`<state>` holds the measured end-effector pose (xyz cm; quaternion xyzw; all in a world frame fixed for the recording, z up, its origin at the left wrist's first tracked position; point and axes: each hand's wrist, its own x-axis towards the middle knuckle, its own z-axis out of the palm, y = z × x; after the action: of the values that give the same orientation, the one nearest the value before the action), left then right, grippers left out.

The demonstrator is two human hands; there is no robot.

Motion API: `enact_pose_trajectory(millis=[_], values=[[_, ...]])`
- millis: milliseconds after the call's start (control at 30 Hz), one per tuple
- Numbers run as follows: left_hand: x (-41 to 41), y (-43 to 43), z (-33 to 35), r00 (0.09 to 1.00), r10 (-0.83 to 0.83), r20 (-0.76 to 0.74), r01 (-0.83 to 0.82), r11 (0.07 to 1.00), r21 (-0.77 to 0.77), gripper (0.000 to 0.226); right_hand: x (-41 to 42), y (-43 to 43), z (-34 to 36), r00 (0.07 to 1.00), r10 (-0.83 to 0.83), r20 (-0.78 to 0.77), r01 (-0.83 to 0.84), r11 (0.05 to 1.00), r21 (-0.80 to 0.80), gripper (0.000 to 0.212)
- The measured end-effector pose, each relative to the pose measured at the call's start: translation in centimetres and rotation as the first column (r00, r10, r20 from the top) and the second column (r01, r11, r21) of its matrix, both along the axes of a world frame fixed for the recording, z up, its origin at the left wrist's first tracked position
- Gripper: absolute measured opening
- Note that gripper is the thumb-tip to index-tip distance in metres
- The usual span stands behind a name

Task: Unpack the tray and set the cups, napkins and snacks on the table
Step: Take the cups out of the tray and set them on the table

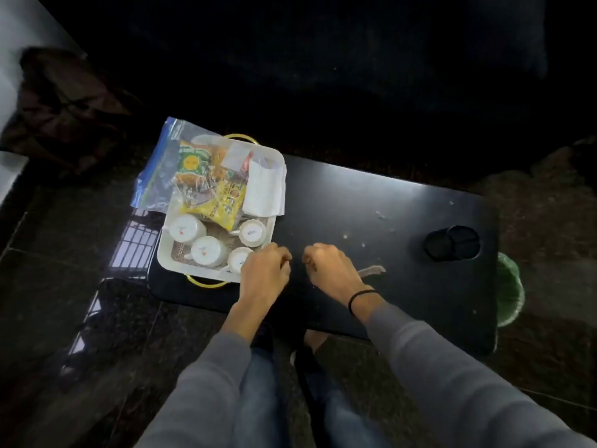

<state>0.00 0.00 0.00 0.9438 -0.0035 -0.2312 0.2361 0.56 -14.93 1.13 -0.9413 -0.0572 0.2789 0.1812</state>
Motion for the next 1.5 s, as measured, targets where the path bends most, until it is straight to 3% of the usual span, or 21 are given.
enact_pose_trajectory(millis=[100,200,367,567,767,1000,1100,1200,1333,1433,1500], values=[[-0.1,2.2,-2.1,0.993,0.105,0.063,-0.109,0.992,0.069,0.029,0.9,1.6,-2.2,1.000,-0.013,0.003,0.012,0.998,0.055,0.017],[-0.9,4.1,-4.2,0.990,0.109,0.084,-0.120,0.984,0.130,0.045,1.1,3.7,-4.0,0.998,-0.032,-0.057,0.038,0.993,0.112,0.015],[-1.5,5.7,-7.1,0.991,0.126,0.054,-0.131,0.986,0.099,0.070,0.6,5.9,-7.3,0.969,-0.207,-0.132,0.231,0.951,0.204,0.016],[-0.8,6.6,-9.2,0.970,0.243,0.007,-0.243,0.967,0.080,0.078,-0.2,6.9,-9.6,0.939,-0.282,-0.199,0.328,0.909,0.259,0.012],[-0.4,6.6,-9.7,0.972,0.233,0.011,-0.232,0.960,0.155,0.075,-0.6,7.2,-10.0,0.861,-0.423,-0.283,0.502,0.796,0.337,0.013],[-2.3,5.2,-7.3,0.963,0.206,0.171,-0.223,0.971,0.085,0.072,-1.2,6.7,-7.9,0.779,-0.533,-0.330,0.625,0.614,0.482,0.018],[-2.9,4.0,-5.7,0.960,0.223,0.167,-0.227,0.974,-0.001,0.070,-2.0,5.4,-7.2,0.716,-0.570,-0.404,0.693,0.507,0.512,0.023],[-3.0,2.7,-4.8,0.954,0.294,0.059,-0.277,0.940,-0.200,0.062,-3.1,3.4,-7.0,0.634,-0.625,-0.456,0.762,0.404,0.506,0.026],[-3.1,0.3,-4.8,0.864,0.391,-0.318,-0.503,0.705,-0.500,0.046,-4.2,0.3,-7.3,0.457,-0.607,-0.650,0.883,0.223,0.412,0.043],[-3.5,-1.9,-6.3,0.765,0.346,-0.544,-0.638,0.528,-0.562,0.044,-5.1,-2.4,-7.4,0.391,-0.507,-0.768,0.914,0.120,0.387,0.055],[-3.7,-2.9,-7.4,0.718,0.304,-0.626,-0.687,0.455,-0.567,0.046,-5.8,-3.9,-7.5,0.397,-0.471,-0.788,0.907,0.071,0.414,0.049]])
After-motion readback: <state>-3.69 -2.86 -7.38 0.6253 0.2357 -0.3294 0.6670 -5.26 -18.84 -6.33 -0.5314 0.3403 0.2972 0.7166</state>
